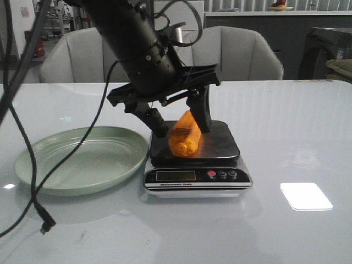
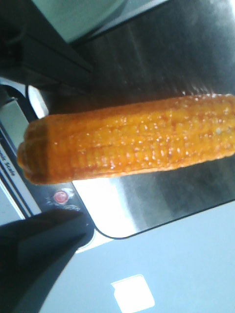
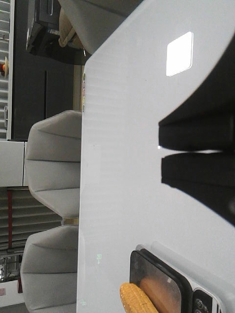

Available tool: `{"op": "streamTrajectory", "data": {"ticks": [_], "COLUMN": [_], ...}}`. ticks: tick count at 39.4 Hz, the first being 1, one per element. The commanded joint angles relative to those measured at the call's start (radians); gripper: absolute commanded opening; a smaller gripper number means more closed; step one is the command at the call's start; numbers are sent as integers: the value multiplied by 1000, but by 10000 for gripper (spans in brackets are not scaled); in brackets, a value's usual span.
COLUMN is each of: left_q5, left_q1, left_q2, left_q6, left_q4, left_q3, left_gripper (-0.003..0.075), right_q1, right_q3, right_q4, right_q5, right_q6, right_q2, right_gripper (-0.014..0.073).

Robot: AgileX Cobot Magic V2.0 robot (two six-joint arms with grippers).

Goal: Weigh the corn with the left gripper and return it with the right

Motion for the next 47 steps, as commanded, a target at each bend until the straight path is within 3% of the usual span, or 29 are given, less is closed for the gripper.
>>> {"op": "streamTrajectory", "data": {"ticks": [1, 11, 25, 47], "left_q5": [5, -88, -97, -68], "left_q1": [-5, -5, -5, -5], "left_q2": [-119, -391, -894, -1628], "left_q6": [5, 5, 5, 5], "left_q4": [34, 98, 250, 359], "left_q3": [-3, 195, 476, 876], "left_gripper": [531, 531, 527, 381], "right_q1": [-6, -6, -6, -6], "right_q3": [11, 11, 11, 11], "right_q4": [-11, -11, -11, -11], "right_q5": [-79, -79, -79, -79], "right_q6": [-6, -6, -6, -6], "right_q2": [-19, -19, -19, -19], "right_gripper": [186, 186, 186, 186]}}
